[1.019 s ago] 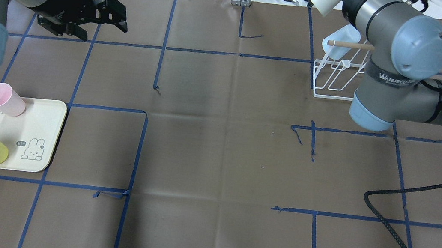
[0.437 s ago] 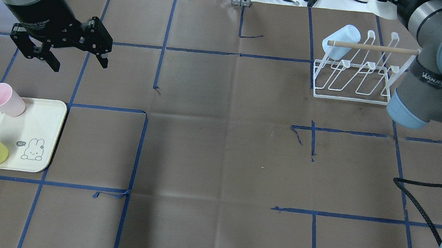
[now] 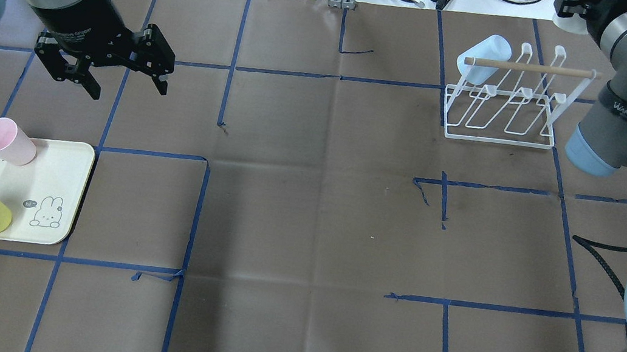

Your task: Transfer IKEA cup to right arm and place on rack

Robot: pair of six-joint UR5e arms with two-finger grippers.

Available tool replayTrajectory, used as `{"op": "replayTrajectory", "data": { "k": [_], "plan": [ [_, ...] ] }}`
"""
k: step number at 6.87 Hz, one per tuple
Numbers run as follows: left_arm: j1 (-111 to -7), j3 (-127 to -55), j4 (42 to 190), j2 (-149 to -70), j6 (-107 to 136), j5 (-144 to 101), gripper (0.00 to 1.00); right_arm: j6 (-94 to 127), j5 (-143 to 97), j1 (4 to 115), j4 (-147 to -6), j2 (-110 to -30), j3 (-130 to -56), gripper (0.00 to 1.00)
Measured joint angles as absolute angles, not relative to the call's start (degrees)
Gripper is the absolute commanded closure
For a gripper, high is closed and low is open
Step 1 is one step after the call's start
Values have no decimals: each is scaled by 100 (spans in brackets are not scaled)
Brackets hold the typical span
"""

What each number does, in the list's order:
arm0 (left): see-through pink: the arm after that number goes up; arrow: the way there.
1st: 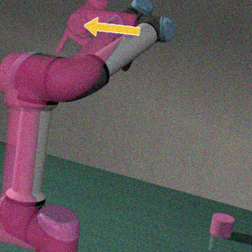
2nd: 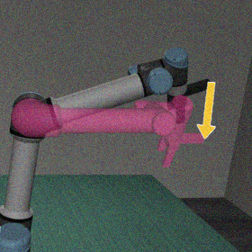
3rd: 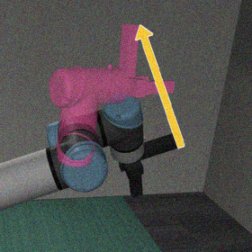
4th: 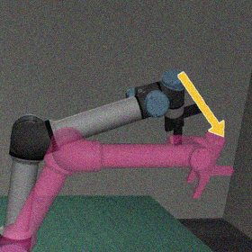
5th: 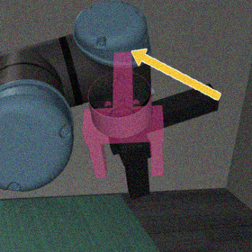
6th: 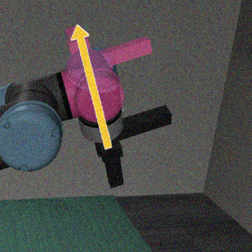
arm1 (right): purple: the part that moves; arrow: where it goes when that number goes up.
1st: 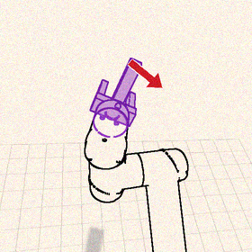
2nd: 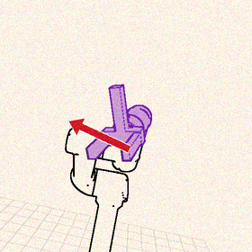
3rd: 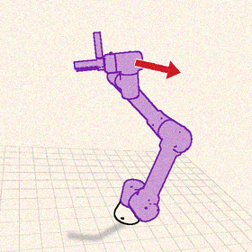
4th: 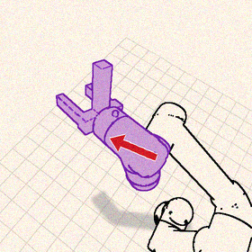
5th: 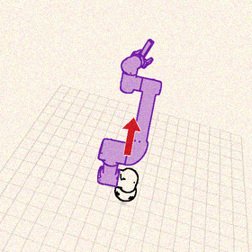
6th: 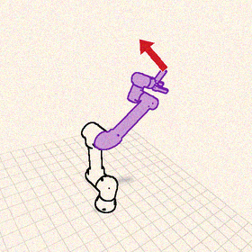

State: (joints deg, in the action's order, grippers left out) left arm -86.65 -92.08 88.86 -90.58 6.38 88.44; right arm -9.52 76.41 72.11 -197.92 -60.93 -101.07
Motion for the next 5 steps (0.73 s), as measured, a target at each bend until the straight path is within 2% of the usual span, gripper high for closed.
{"op": "replayTrajectory", "data": {
  "k": [2,5],
  "plan": [
    [-8751,-9215,8793,-9085,660,8868,0,-1127,7635,7131,-19815,-5760,-9944,91],
    [-8755,-9169,8773,-9078,610,8877,0,-1137,7646,7150,-19827,-5671,-9997,91]
  ]
}}
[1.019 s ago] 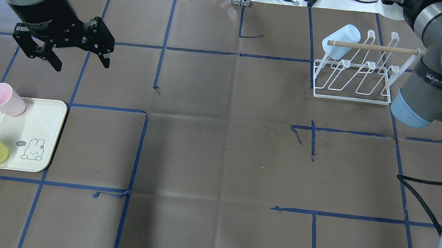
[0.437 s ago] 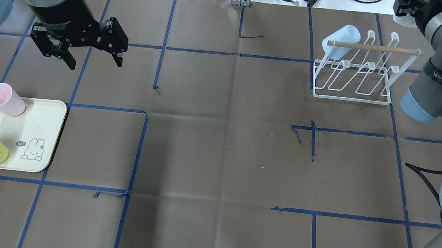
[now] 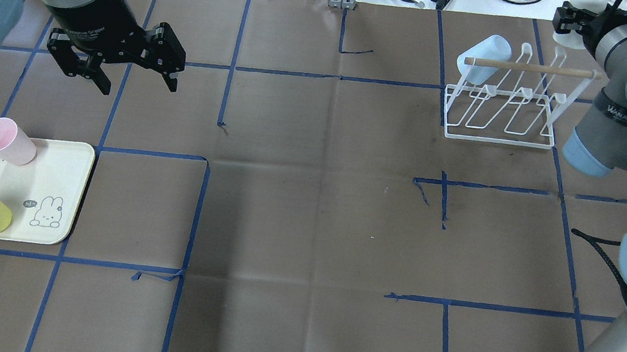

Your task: Transfer IKEA cup to right arm and place on rack

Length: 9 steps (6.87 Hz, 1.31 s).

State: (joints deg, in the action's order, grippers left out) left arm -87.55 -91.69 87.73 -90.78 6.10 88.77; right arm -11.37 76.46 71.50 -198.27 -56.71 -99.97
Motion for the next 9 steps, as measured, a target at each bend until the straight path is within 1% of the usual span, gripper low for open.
{"op": "replayTrajectory", "data": {
  "k": [1,2,3,4,7,8,9],
  "plan": [
    [-8754,-9159,8772,-9071,608,8879,0,-1135,7646,7158,-19835,-5667,-10064,90],
    [-8754,-9157,8772,-9063,607,8883,0,-1134,7646,7160,-19844,-5668,-10154,80],
    [-8754,-9170,8771,-9050,607,8885,0,-1129,7651,7163,-19844,-5671,-10237,6],
    [-8754,-9194,8769,-9036,607,8886,0,-1106,7676,7163,-19824,-5683,-10289,0],
    [-8754,-9211,8742,-9027,606,8886,0,-1020,7696,7210,-19736,-5800,-10312,0],
    [-8754,-9211,8738,-9027,602,8884,0,-1017,7679,7269,-19568,-5935,-10313,0],
    [-8755,-9211,8737,-9028,557,8882,0,-1013,7686,7315,-19002,-6184,-10312,0]
  ]
}}
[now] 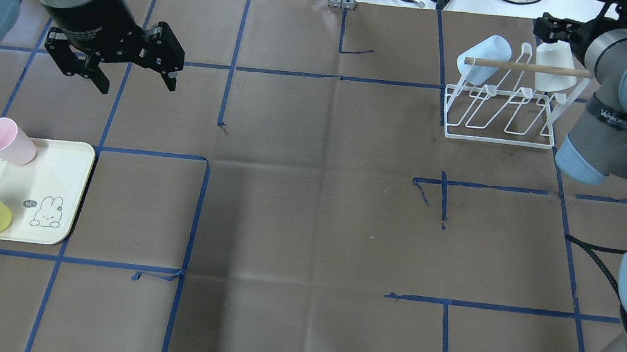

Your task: Transfer IKEA cup to right arm and place on rack

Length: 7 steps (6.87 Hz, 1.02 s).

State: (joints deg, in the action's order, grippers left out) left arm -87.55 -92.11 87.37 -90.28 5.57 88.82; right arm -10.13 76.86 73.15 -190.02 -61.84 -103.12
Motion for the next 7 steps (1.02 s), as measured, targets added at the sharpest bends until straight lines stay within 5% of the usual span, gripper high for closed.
{"op": "replayTrajectory", "data": {
  "k": [7],
  "plan": [
    [-8793,-9198,8651,-9070,324,9094,0,-415,7805,7900,-12927,-8296,-9754,0]
  ]
}}
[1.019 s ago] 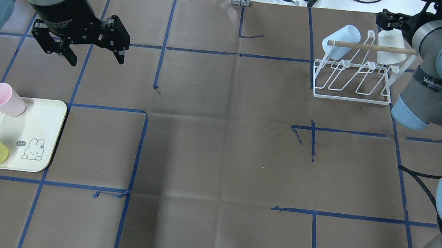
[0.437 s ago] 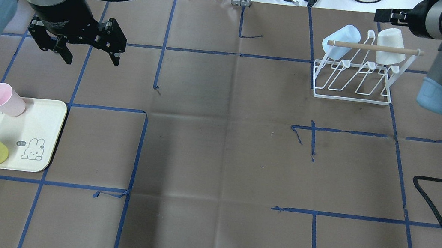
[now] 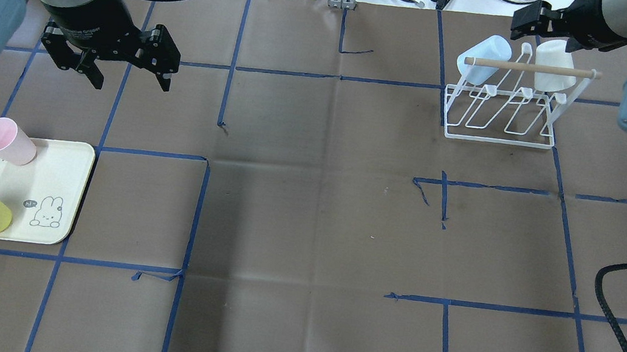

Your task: Transfer IKEA cup to right arm and place on rack

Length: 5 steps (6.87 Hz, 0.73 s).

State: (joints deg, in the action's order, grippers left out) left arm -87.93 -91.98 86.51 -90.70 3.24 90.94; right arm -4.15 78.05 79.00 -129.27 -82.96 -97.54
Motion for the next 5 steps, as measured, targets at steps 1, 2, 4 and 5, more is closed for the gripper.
{"op": "replayTrajectory", "data": {
  "k": [1,2,4,5],
  "plan": [
    [-8795,-9194,8649,-9070,325,8982,0,-377,7994,7999,-12178,-8529,-9703,0],
    [-8797,-9198,8649,-9069,303,8945,0,-312,8181,8155,-11478,-8825,-9688,0],
    [-8796,-9208,8650,-9057,284,8944,0,157,8426,8591,-10418,-9268,-9677,0],
    [-8795,-9210,8654,-9051,280,8946,0,292,8522,8779,-10117,-9341,-9669,0]
  ]
}}
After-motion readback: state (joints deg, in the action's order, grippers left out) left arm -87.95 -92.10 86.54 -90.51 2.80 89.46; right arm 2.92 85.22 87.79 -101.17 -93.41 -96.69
